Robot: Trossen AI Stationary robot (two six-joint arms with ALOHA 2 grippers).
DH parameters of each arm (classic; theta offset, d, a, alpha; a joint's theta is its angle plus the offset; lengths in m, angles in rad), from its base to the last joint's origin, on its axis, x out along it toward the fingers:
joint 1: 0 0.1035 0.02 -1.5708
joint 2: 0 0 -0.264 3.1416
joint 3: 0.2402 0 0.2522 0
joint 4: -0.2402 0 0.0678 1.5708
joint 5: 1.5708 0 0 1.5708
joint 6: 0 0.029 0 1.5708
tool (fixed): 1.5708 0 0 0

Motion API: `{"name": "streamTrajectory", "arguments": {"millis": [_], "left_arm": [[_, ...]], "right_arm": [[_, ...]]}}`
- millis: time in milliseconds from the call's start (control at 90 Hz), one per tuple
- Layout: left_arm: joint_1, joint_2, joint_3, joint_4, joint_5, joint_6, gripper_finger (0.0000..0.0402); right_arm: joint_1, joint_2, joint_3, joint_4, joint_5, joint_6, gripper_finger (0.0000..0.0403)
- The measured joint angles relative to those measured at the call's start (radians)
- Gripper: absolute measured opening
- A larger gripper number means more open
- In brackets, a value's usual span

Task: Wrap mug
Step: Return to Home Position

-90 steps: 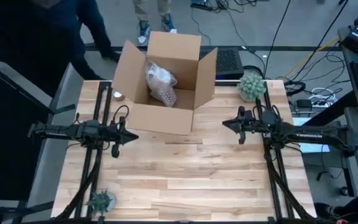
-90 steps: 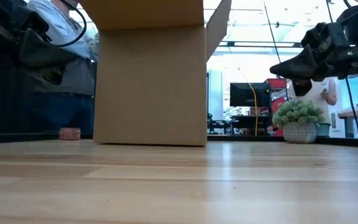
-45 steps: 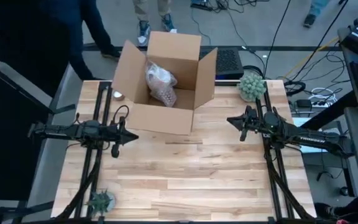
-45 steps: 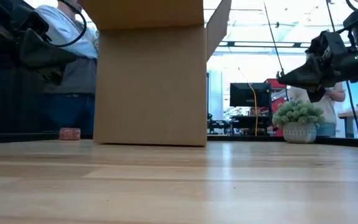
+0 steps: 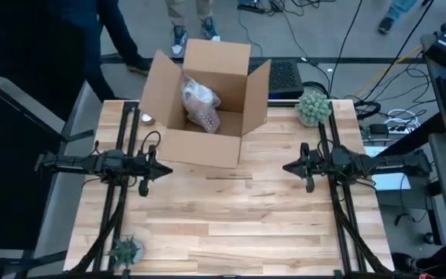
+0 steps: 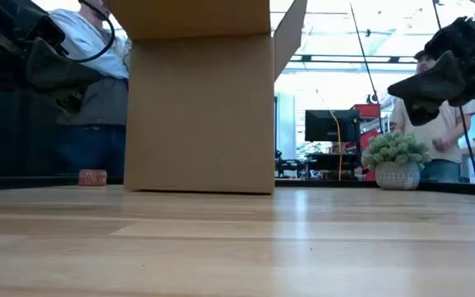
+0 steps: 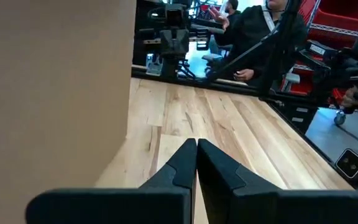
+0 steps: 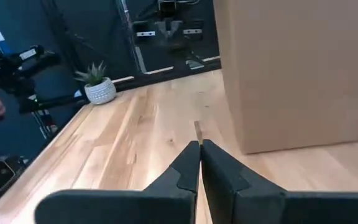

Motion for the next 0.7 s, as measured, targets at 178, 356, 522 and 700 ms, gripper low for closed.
{"name": "streamTrajectory", "arguments": {"millis": [178, 356, 522, 700], "left_arm": [[0.000, 0.000, 0.000, 0.001, 0.000, -0.002, 0.0000], [0.000, -0.001, 0.000, -0.001, 0.000, -0.009, 0.0000], [0.011, -0.014, 0.000, 0.000, 0.008, -0.018, 0.0000], [0.019, -0.090, 0.000, 0.008, 0.012, -0.016, 0.0000]], "right_arm": [[-0.007, -0.058, 0.000, 0.014, 0.003, -0.018, 0.0000], [-0.031, -0.138, 0.003, 0.006, -0.008, -0.064, 0.0000], [-0.048, -0.138, 0.002, -0.004, -0.010, -0.052, 0.0000], [-0.048, -0.135, 0.002, -0.003, -0.011, -0.058, 0.0000]]}}
